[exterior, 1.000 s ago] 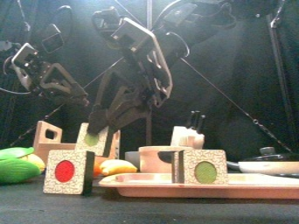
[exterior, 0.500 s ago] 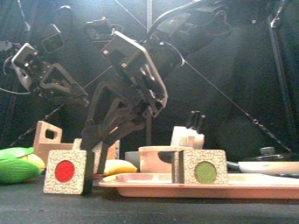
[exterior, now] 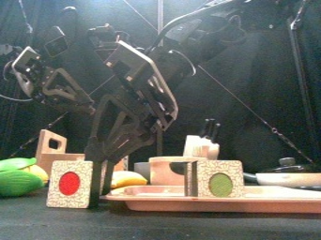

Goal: Place sushi piece to left of plate

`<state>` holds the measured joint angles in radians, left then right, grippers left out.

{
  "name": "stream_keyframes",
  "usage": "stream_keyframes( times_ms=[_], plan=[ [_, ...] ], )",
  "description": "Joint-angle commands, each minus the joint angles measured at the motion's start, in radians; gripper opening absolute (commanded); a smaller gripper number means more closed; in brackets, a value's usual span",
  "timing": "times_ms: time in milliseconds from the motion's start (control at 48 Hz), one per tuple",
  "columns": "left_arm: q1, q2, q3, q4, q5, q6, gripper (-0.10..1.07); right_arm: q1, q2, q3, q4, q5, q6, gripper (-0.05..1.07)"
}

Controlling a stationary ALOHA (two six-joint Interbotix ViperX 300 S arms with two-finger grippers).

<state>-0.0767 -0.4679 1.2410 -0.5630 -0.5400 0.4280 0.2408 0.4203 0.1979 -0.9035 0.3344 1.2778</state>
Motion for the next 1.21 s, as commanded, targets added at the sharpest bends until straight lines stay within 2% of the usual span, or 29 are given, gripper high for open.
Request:
stream_keyframes(
  times_ms=[0, 562, 1021, 1188],
  plan=[
    [0.002, -0.002, -0.011, 0.000, -0.002, 0.000, 0.80, -0.002, -0.031, -0.023, 0.003, -0.003, 0.000, 0.60],
    [0.003, -0.002, -0.006, 0.000, -0.003, 0.000, 0.80, -0.002, -0.031, -0.026, 0.003, -0.003, 0.002, 0.61],
    [0.003, -0.002, -0.006, 0.000, -0.003, 0.000, 0.80, -0.002, -0.031, -0.028, 0.003, -0.005, 0.002, 0.77],
    [0.003, 0.000, -0.008, -0.002, -0.003, 0.000, 0.80, -0.002, -0.031, -0.031, 0.002, -0.003, 0.000, 0.79]
  ],
)
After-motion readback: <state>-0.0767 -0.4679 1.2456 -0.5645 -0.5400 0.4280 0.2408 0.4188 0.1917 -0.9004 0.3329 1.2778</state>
